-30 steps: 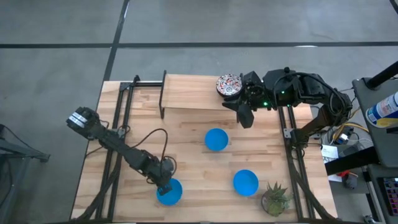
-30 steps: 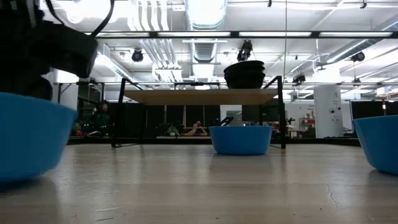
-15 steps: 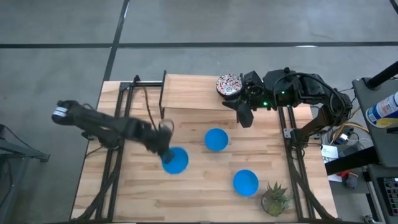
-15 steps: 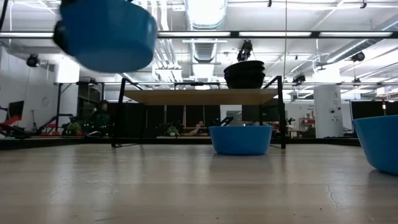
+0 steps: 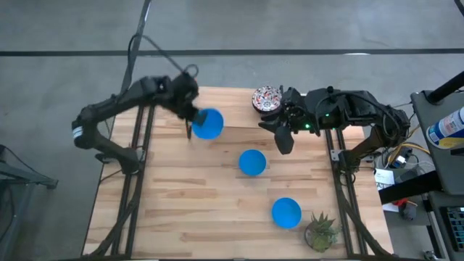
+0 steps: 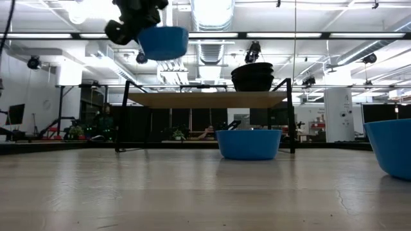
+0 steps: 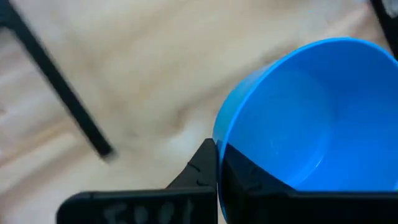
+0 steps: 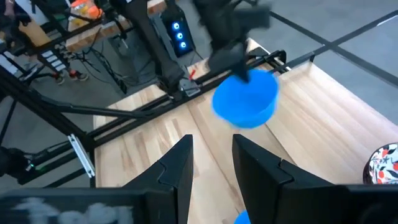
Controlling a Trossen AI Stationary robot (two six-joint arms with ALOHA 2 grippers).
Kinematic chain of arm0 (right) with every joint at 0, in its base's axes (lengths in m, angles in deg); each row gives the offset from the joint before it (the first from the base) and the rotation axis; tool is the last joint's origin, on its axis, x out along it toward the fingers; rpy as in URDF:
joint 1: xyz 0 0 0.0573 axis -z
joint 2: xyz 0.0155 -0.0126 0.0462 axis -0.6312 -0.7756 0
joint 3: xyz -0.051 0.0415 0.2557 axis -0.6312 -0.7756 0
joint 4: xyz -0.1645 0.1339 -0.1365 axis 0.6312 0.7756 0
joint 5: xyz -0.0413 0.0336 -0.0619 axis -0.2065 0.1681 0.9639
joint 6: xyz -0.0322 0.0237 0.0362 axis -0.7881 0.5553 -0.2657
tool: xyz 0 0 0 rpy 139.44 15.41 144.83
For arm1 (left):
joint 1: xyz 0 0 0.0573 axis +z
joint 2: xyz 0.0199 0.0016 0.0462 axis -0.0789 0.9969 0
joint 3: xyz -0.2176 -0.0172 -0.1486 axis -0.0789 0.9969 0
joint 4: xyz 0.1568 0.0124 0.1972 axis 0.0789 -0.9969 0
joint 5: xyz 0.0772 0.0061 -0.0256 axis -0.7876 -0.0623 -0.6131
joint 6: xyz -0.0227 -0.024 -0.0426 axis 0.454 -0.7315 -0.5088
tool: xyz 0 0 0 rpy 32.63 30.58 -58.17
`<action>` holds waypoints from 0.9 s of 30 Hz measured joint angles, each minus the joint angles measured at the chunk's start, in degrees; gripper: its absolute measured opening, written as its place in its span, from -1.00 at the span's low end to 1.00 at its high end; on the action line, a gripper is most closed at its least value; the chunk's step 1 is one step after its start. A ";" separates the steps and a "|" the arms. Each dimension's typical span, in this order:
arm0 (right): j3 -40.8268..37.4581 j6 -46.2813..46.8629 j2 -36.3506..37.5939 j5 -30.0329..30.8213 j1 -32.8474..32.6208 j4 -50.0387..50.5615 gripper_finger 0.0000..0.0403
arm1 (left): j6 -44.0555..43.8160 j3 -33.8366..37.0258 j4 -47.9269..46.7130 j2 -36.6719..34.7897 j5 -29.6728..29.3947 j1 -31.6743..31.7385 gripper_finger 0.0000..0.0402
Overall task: Pick & Place Mini bowls
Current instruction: Put the bottom left blue bowl on the shelf
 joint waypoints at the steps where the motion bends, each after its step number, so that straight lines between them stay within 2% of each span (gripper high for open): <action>1: -0.42 0.00 0.00 0.00 -0.01 -0.01 -0.46 | 1.11 -1.96 -0.99 1.54 0.09 2.03 -1.00; 6: -2.08 -0.02 -0.02 0.00 -0.04 -0.25 -0.46 | 6.27 -10.18 -4.87 9.32 0.14 10.18 -1.00; 11: -2.28 0.00 -0.20 -0.02 -0.05 -0.70 -0.46 | 7.82 -13.74 -5.77 15.74 0.11 15.66 -1.00; 18: -2.49 -1.09 -0.28 -0.02 -0.06 -0.73 -0.46 | 8.48 -14.02 -5.66 20.75 0.47 16.89 -1.00; 27: -3.26 -0.56 -0.28 -0.07 -0.04 -0.96 -0.46 | 7.73 -13.93 -5.56 21.70 1.48 16.68 -0.97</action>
